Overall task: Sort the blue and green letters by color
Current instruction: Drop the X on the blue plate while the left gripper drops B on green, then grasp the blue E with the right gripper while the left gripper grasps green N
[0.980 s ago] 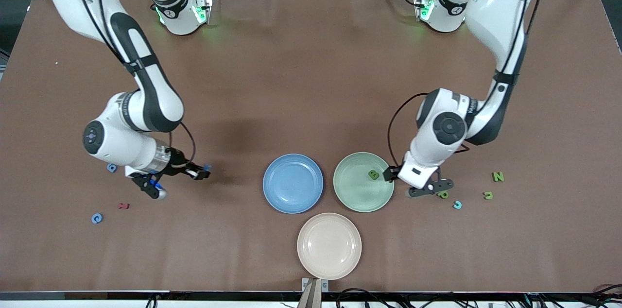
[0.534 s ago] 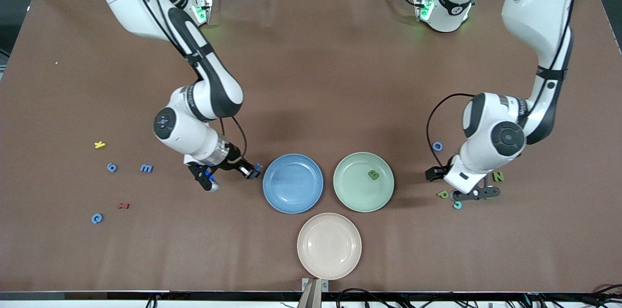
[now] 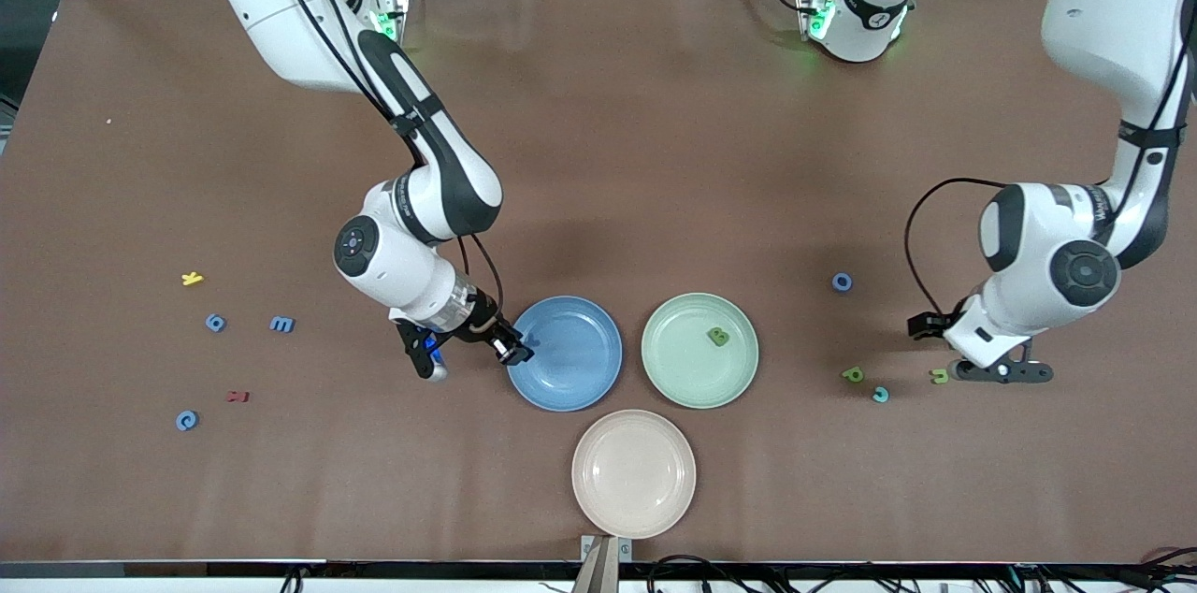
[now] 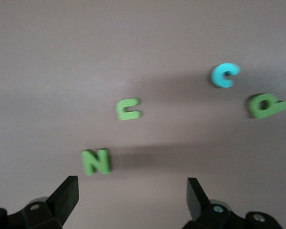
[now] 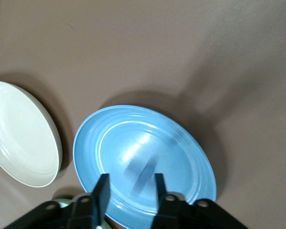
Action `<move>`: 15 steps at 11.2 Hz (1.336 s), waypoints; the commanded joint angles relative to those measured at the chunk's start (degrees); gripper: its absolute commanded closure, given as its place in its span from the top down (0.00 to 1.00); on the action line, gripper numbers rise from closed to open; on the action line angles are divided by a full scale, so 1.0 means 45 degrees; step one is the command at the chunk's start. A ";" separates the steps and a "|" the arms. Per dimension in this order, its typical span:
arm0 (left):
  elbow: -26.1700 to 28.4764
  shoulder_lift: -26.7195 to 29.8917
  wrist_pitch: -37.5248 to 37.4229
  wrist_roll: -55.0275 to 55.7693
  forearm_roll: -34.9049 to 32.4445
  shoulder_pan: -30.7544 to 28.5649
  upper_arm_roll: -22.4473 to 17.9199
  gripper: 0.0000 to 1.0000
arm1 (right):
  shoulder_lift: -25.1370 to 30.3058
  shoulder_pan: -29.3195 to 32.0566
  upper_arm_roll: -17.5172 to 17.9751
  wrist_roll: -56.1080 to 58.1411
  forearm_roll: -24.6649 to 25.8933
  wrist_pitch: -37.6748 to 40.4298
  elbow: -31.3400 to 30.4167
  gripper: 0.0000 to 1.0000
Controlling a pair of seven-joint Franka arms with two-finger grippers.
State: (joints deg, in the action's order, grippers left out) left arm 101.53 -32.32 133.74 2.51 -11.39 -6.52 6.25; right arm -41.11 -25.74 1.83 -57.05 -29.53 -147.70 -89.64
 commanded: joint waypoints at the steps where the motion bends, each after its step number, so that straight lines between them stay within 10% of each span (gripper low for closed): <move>1: 0.0388 0.0171 0.0084 -0.0929 -0.0321 -0.1244 0.0758 1.00 | -0.0454 -0.0336 -0.0075 -0.0231 -0.0214 -0.0499 0.0330 1.00; 6: 0.0525 -0.0531 0.1215 -0.2039 -0.0184 -0.2633 0.1639 1.00 | 0.0034 -0.0180 -0.0718 0.0042 0.0446 0.0357 -0.0022 1.00; 9: 0.0525 -0.1001 0.1919 -0.2607 -0.0204 -0.2907 0.1639 1.00 | 0.0560 -0.0063 -0.1556 0.1304 0.2672 0.2812 -0.0099 1.00; 15: 0.0466 -0.1529 0.2682 -0.2804 -0.0282 -0.2986 0.1639 0.92 | 0.1773 0.0328 -0.5048 1.1060 0.2833 0.3329 -0.3027 1.00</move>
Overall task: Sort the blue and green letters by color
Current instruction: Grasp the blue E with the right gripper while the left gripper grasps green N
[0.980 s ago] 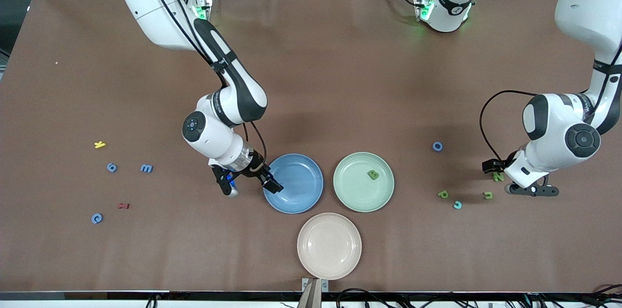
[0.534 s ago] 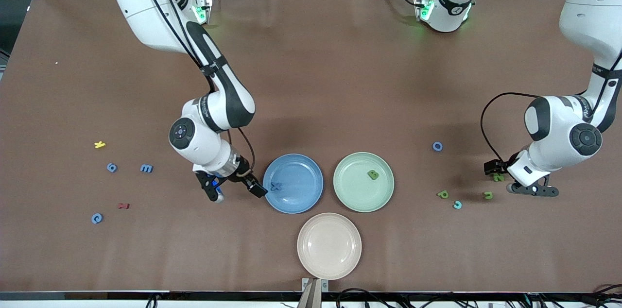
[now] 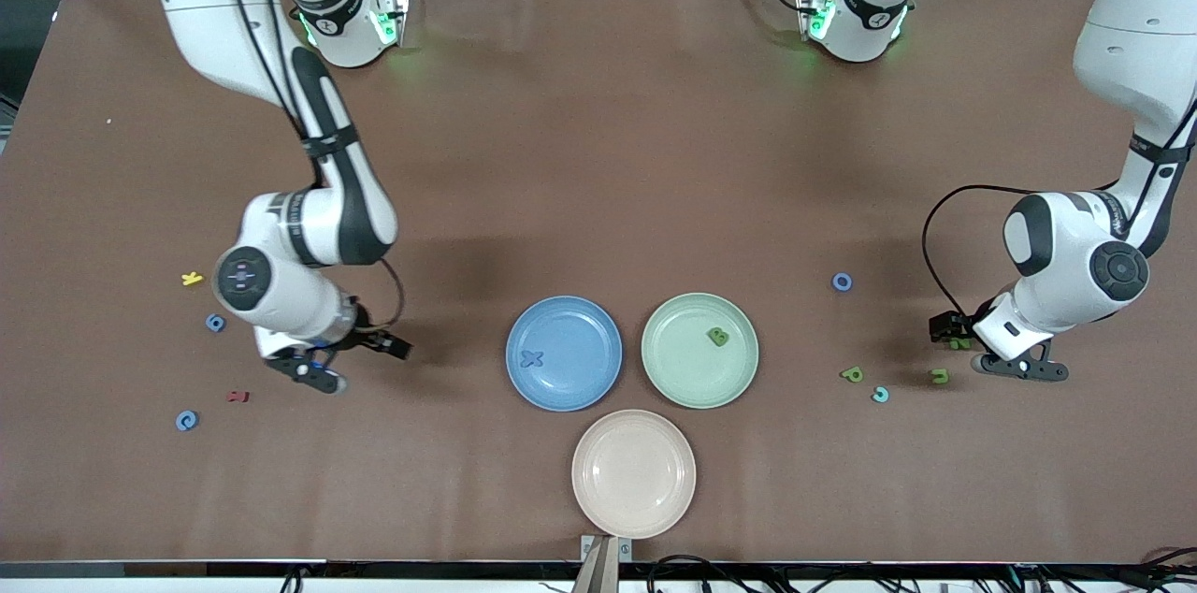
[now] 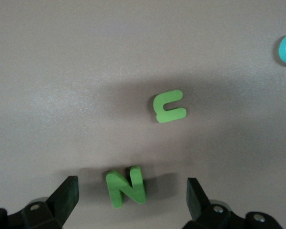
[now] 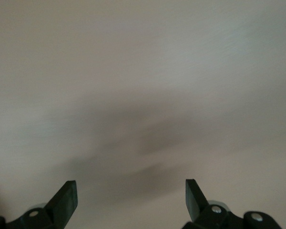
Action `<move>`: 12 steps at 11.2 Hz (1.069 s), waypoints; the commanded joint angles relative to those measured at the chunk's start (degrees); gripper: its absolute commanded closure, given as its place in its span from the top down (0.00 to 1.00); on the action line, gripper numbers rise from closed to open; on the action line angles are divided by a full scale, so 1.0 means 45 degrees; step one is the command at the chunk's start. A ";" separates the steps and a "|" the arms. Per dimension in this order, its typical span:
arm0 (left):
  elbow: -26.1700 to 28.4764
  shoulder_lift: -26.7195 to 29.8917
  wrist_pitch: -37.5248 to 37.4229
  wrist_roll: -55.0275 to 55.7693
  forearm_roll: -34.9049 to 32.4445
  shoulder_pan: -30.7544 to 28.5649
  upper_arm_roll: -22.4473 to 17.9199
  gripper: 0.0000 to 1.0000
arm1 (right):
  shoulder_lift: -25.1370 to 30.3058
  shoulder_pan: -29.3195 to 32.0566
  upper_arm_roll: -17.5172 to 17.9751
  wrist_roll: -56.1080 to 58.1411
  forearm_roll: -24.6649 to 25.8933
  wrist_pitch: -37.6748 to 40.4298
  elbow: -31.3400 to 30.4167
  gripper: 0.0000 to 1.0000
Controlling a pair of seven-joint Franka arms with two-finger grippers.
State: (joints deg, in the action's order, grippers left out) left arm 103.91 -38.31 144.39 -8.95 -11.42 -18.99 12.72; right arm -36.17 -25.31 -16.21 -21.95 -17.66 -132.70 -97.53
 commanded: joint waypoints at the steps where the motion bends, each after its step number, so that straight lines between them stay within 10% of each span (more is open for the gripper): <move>1: -0.0064 -0.0199 0.0295 -0.0277 -0.0294 -0.0213 0.0200 0.66 | 0.0540 0.0641 -0.1393 0.4688 0.0195 -0.0043 -0.1276 1.00; 3: -0.0044 -0.0218 0.0295 -0.0665 -0.0295 -0.0213 0.0180 0.18 | 0.0422 0.1851 -0.1397 0.6296 0.0195 -0.0063 -0.1276 1.00; 12: -0.0103 0.0794 -0.0309 -0.0065 -0.0002 0.0605 0.0180 0.00 | -0.0204 0.2207 -0.1299 0.7633 -0.0078 -0.1567 -0.2116 1.00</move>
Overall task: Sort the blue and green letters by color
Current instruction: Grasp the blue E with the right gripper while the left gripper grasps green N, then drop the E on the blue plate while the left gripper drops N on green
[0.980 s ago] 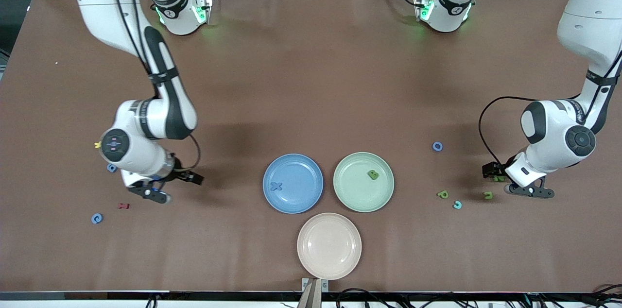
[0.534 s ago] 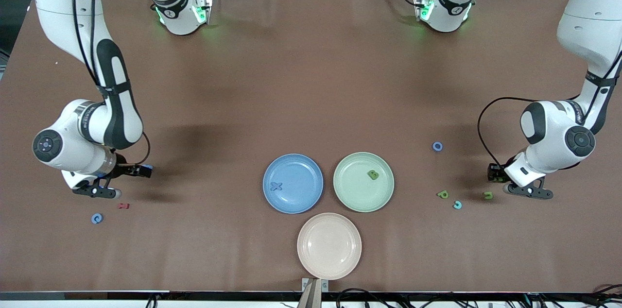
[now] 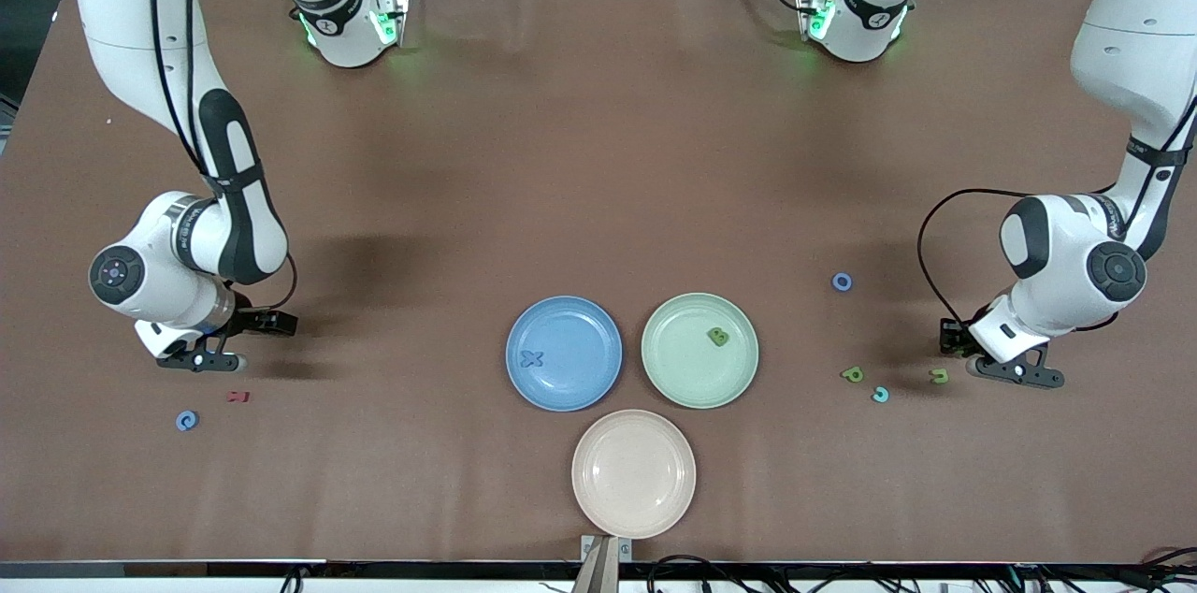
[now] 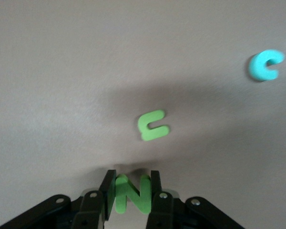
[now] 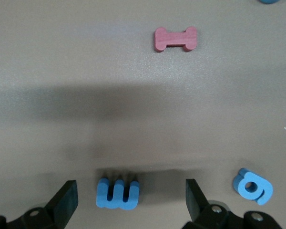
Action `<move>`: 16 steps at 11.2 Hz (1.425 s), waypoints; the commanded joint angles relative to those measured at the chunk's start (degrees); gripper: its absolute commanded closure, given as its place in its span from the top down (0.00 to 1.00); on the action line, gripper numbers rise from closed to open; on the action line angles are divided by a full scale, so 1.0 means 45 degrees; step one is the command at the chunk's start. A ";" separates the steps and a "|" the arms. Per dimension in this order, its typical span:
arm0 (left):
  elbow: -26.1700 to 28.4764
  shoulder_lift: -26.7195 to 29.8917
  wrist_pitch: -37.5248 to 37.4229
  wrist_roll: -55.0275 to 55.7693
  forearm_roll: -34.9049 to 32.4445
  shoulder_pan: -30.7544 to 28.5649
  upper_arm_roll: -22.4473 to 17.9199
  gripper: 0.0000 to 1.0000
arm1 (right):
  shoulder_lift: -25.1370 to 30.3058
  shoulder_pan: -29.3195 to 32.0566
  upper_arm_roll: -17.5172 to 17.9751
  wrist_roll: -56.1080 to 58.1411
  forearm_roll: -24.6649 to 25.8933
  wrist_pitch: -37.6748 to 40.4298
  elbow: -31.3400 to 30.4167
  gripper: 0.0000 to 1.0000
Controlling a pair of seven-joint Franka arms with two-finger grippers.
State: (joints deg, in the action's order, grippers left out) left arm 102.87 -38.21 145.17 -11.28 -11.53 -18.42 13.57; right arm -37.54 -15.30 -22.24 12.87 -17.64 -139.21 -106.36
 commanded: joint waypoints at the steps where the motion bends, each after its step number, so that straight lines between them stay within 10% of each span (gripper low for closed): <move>1: 0.0109 0.0931 -0.0715 0.0785 0.0159 0.0751 -0.0007 0.00 | 0.0081 -0.0037 0.0040 -0.0145 -0.0393 -0.0118 -0.0249 1.00; 9: -0.0865 0.1481 -0.2065 0.9409 0.0824 0.6311 -0.1156 0.00 | 0.0003 -0.0057 0.0196 -0.0125 -0.0748 -0.0467 -0.0562 0.99; 10: -0.1119 0.1247 -0.2065 1.0369 0.1096 0.6900 -0.1198 0.00 | 0.0003 -0.0076 0.0196 -0.0125 -0.0748 -0.0605 -0.0698 0.68; 11: -0.1296 0.1052 -0.2065 1.1055 0.1427 0.7409 -0.1199 0.00 | 0.0003 -0.0135 0.0196 -0.0125 -0.0748 -0.0606 -0.0699 0.03; 16: -0.2058 0.0230 -0.2046 1.3365 0.1567 0.8429 -0.1199 0.00 | 0.0119 -0.0135 0.0216 -0.0222 -0.0787 -0.0431 -0.0641 0.00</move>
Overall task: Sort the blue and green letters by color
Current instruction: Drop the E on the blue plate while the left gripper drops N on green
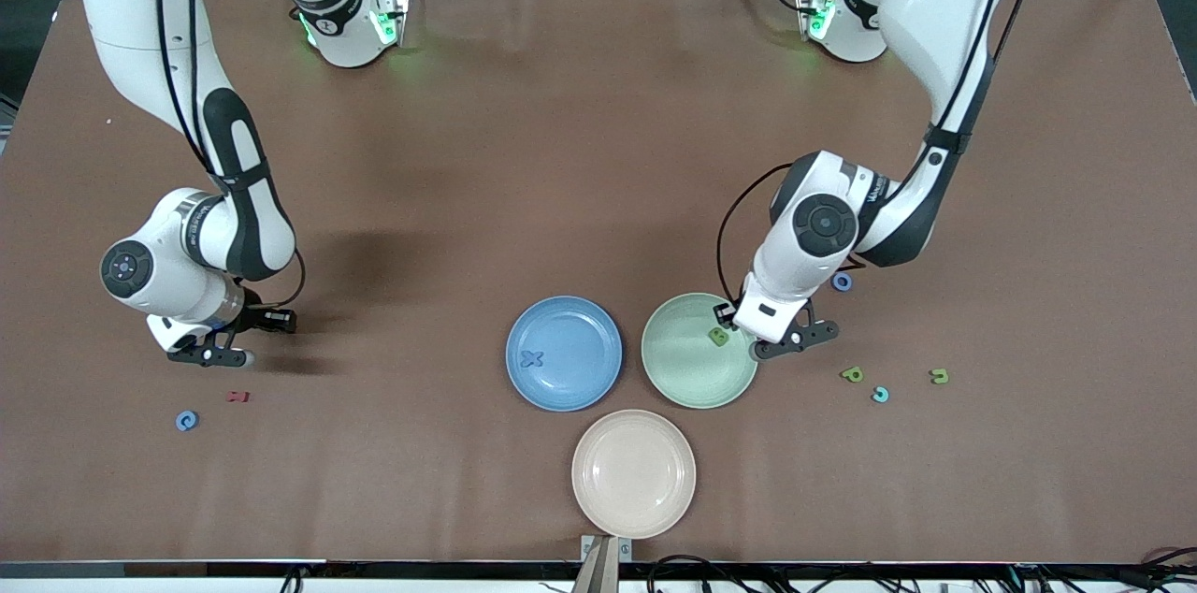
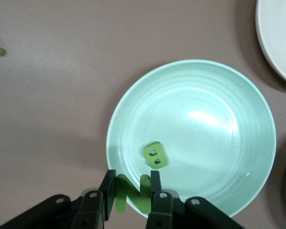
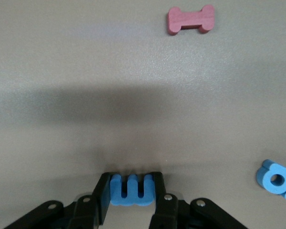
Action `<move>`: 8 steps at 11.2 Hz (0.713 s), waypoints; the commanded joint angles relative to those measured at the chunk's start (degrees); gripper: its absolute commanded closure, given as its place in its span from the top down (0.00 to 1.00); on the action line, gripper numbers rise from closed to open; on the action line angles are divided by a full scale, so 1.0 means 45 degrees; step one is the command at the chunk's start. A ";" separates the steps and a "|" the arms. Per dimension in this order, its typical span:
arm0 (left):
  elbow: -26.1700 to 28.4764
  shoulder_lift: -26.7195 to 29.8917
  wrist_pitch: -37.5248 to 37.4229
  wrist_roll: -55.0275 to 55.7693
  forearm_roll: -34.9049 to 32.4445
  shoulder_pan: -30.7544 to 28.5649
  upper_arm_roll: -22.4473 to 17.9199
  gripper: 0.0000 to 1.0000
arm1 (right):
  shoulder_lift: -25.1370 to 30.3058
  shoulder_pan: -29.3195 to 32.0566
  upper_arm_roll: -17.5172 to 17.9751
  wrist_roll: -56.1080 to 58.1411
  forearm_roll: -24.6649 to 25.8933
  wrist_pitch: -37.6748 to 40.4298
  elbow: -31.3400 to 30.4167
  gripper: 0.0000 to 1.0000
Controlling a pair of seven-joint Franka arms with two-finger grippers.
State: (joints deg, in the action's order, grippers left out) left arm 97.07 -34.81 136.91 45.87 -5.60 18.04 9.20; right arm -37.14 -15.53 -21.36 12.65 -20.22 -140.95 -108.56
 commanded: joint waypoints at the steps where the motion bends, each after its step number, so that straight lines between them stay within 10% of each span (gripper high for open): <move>1: -0.0810 -0.0527 -0.0229 0.0686 0.0267 0.0289 -0.0208 0.33 | 0.0126 -0.0104 0.0039 -0.0349 -0.0465 0.0090 -0.0095 0.00; 2: -0.0810 -0.0507 -0.0210 0.0609 0.0248 0.0289 -0.0227 0.99 | 0.0185 -0.0259 0.0233 -0.0544 -0.0951 0.0536 0.0253 0.00; 8: -0.0675 -0.0196 -0.0229 -0.0380 0.0014 -0.0275 -0.0227 1.00 | -0.0086 -0.1295 0.0974 -0.4718 -0.2419 0.2864 0.3534 0.00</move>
State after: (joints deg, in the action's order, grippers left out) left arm 94.12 -36.61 136.91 47.91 -5.51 18.11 8.48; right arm -36.64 -20.95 -19.26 -2.02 -28.41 -129.26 -96.95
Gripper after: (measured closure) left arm 0.119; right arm 0.590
